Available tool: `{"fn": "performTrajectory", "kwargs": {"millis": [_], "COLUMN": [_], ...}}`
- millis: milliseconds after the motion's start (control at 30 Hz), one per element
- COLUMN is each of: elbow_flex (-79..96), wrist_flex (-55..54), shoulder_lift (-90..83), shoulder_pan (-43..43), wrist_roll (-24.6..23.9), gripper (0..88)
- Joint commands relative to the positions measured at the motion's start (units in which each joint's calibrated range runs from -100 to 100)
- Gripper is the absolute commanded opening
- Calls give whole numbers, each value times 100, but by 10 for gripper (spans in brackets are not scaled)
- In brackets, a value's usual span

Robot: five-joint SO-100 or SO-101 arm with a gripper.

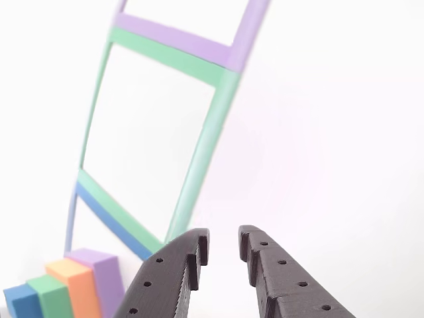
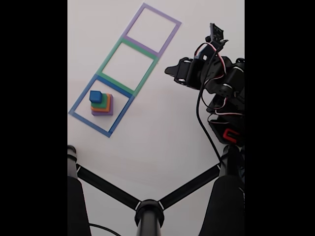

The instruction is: Tower of hanoi

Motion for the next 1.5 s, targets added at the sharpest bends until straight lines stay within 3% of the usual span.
{"fn": "performTrajectory", "kwargs": {"millis": [0, 200, 333, 400, 500, 900, 1033, 1267, 1467], "elbow_flex": [239, 602, 875, 1120, 1120, 1120, 1120, 1120, 1165], "wrist_flex": [78, 151, 102, -140, -149, -132, -149, -132, -335], "shoulder_lift": [-212, -380, -380, -380, -380, -380, -380, -380, -380], "shoulder_pan": [81, 149, 164, 172, 172, 172, 302, 149, 164], "wrist_roll": [-337, -943, -1513, -2046, -2249, -2212, -2653, -2157, -2874], "gripper": [9, 9, 9, 9, 9, 11, 11, 10, 10]}}
